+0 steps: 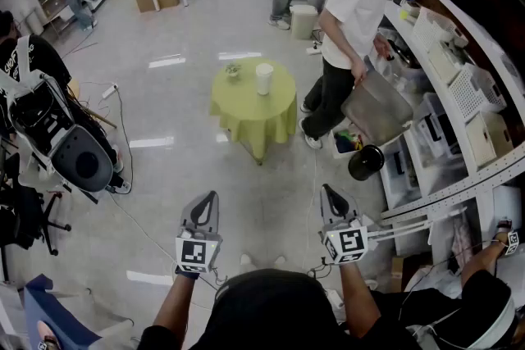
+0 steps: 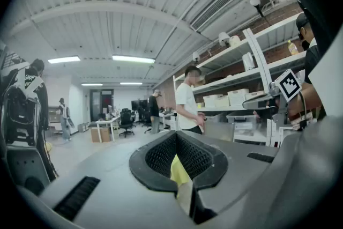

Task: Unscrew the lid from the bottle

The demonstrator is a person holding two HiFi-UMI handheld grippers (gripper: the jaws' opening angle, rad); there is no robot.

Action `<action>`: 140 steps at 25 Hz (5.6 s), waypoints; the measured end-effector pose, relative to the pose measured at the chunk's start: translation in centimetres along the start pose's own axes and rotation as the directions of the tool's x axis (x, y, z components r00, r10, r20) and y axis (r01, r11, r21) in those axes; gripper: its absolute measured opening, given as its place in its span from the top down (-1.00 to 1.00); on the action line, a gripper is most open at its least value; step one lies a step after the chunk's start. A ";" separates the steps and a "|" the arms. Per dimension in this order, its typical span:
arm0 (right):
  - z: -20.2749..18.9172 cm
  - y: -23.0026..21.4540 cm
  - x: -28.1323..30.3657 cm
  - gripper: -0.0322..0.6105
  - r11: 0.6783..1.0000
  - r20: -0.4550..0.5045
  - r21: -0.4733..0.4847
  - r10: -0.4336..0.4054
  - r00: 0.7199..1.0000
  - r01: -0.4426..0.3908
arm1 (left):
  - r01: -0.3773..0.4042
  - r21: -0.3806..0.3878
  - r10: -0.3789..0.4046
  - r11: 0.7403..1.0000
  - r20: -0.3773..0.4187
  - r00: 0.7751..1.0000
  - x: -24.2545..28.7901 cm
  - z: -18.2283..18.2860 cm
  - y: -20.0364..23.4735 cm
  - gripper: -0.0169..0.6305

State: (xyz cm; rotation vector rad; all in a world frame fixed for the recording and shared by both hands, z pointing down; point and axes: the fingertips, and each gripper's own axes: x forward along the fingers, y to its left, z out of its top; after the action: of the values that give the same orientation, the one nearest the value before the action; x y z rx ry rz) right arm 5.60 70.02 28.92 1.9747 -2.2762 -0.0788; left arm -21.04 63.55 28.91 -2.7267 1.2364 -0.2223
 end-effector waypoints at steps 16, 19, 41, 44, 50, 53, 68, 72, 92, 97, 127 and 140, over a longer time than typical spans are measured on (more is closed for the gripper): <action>-0.3 0.2 -0.7 0.90 0.997 -0.011 -0.026 -0.077 0.997 0.076 | -0.034 -0.064 0.035 0.997 0.016 0.999 -1.7 0.6 0.4 0.90; 0.0 -0.1 -0.4 0.88 0.995 -0.017 -0.011 -0.101 0.995 0.101 | -0.037 -0.048 0.037 0.998 0.005 0.999 -1.8 0.2 0.8 0.90; 5.3 7.9 2.4 -0.38 0.987 0.061 -0.149 0.061 0.996 -0.052 | 0.057 -0.202 -0.054 0.978 0.023 0.998 -2.4 -0.8 2.8 0.89; 4.4 8.7 2.8 -0.35 0.976 -0.005 -0.210 0.048 0.999 -0.048 | 0.050 -0.186 -0.049 0.981 0.012 0.999 -2.9 -1.7 3.8 0.89; 3.6 9.5 3.6 -0.32 0.984 -0.039 -0.173 0.028 0.999 -0.034 | 0.077 -0.140 -0.082 0.987 -0.029 0.996 -3.8 -3.4 5.2 0.89; 3.4 10.5 3.8 -0.30 0.984 -0.063 -0.173 0.025 0.998 -0.035 | 0.067 -0.167 -0.075 0.984 -0.041 0.996 -4.6 -4.3 6.7 0.89; 0.5 4.5 12.8 -0.19 1.000 -0.154 -0.027 -0.002 0.988 -0.003 | 0.043 -0.154 -0.044 0.987 -0.006 0.999 6.5 -3.1 8.4 0.89; -0.2 -0.1 17.6 -0.19 0.999 -0.150 -0.053 0.003 0.989 -0.012 | 0.010 -0.136 -0.012 0.991 -0.017 1.000 12.2 -2.6 9.6 0.89; -3.0 -11.9 31.5 -0.08 0.977 -0.209 -0.034 0.199 0.957 -0.210 | -0.043 -0.136 0.033 0.990 -0.079 0.996 31.1 -1.1 8.5 0.89; -2.7 -11.0 34.1 -0.07 0.952 -0.196 -0.040 0.291 0.936 -0.304 | -0.052 -0.164 0.033 0.985 -0.116 0.993 33.3 -2.8 10.1 0.89; -12.5 -11.8 65.9 -0.11 0.772 -0.639 -0.155 0.397 0.659 -0.616 | 0.379 -0.145 -0.405 0.914 -0.292 0.866 62.8 -26.1 17.1 0.43; -22.1 -10.2 70.6 -0.12 0.628 -0.790 -0.044 0.454 0.412 -0.777 | 0.537 -0.168 -0.560 0.827 -0.333 0.759 71.2 -33.7 12.2 -0.33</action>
State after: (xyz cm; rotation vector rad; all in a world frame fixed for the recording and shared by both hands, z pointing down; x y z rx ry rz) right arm 8.82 -0.30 53.93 0.5932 -2.0173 0.2446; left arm 9.93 -0.35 65.09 -3.1327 0.4421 -0.8061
